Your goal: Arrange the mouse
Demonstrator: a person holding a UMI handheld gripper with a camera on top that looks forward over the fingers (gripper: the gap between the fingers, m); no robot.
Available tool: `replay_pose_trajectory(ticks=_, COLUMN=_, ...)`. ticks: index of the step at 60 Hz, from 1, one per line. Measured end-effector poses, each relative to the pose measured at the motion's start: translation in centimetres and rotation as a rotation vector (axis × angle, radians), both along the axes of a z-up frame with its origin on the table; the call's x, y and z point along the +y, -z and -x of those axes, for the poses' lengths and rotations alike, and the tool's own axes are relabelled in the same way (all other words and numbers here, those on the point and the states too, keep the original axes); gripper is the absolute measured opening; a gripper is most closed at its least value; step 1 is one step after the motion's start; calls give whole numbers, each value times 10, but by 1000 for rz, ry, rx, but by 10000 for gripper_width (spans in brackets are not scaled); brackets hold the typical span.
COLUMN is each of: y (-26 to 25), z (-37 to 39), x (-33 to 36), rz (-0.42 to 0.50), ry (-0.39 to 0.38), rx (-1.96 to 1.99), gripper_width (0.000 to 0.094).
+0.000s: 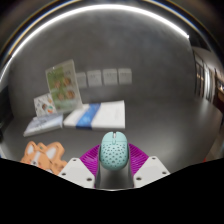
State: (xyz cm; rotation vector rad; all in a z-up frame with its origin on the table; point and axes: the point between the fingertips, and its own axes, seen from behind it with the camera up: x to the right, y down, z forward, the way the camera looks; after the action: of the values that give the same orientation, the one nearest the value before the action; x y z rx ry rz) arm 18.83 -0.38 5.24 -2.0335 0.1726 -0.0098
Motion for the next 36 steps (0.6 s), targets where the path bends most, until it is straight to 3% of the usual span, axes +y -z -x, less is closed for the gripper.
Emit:
replay_pose_trajectory(ticks=4, y=-65, z=35, x=-2, rz=-127, ry=-9, rx=-31, gripper_width=379)
replay_pose_trajectory(ticks=8, y=-110, z=102, x=-2, rz=-226, ry=-70, rx=-32, gripper_width=378)
replay_pose_trajectory(ticks=14, y=-130, z=212, x=-5, rz=-274, ry=-166, rx=-37, gripper_width=377)
replay_pose_trajectory(ticks=23, y=-44, z=307, x=-2, rz=-147, ry=-171, rx=-16, gripper_width=376)
replay_pose_trajectory(ticks=30, y=26, z=319, x=-4, rz=-32, ry=-121, rx=-33, gripper_width=378)
replay_pose_trajectory(ticks=36, y=52, z=321, x=-7, rz=24, ry=-105, rx=-21, gripper_width=383)
